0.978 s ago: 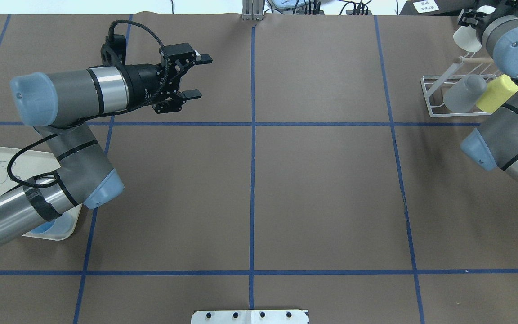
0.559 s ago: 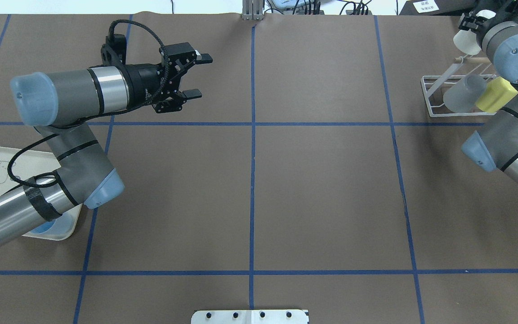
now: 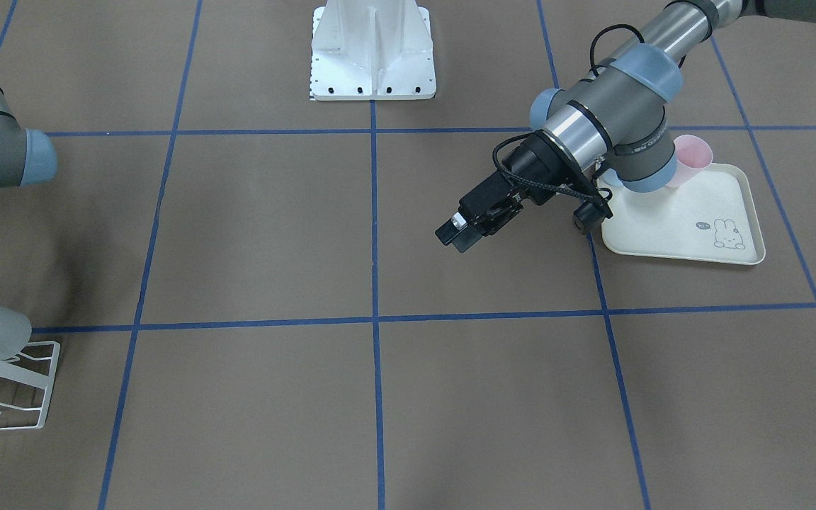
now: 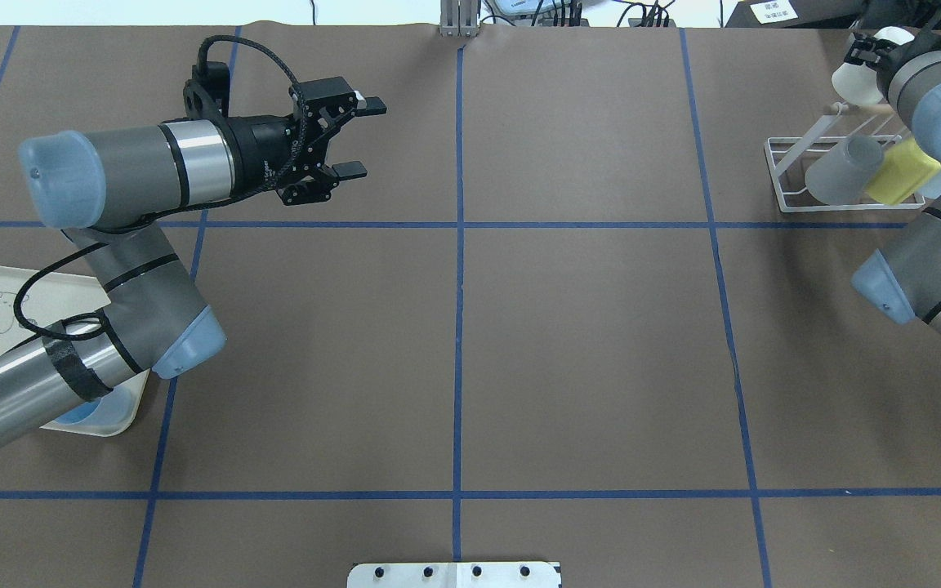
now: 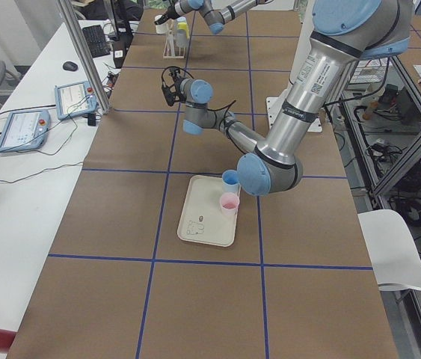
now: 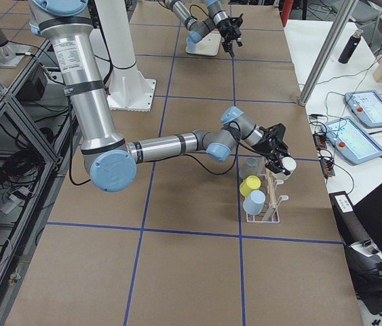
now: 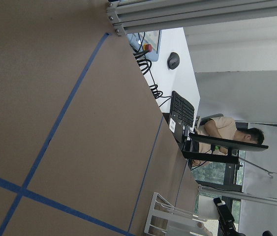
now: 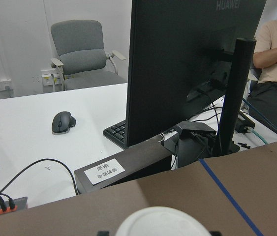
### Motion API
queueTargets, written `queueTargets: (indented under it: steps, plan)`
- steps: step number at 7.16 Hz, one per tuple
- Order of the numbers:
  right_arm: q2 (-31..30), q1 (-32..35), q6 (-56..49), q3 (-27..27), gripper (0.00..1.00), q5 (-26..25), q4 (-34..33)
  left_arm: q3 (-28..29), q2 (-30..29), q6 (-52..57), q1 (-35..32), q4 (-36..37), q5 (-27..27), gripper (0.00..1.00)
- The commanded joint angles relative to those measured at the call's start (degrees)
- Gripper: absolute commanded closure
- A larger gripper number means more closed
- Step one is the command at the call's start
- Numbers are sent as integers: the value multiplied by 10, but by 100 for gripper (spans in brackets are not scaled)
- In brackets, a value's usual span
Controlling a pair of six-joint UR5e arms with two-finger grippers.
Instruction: Transfer IKEA cup to right arm and place on rack
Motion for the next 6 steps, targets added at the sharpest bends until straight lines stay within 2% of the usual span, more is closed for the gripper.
queueTargets:
  steps: [1,2,3,4,6]
  plan:
    - [-4,-7,3,6,78,0,2,-1,0,0,0,0,0,0]
    - [-4,-12,3,6,61,-1,2,-1,0,0,-1,0,0,0]
    - [-4,-12,3,6,37,-1,2,-2,0,0,-1,0,0,0]
    - [-4,-15,6,6,0,-7,2,-2,1,0,-1,0,0,0]
    - [-9,-20,4,25,0,-9,2,-5,11,1,-7,0,-3,0]
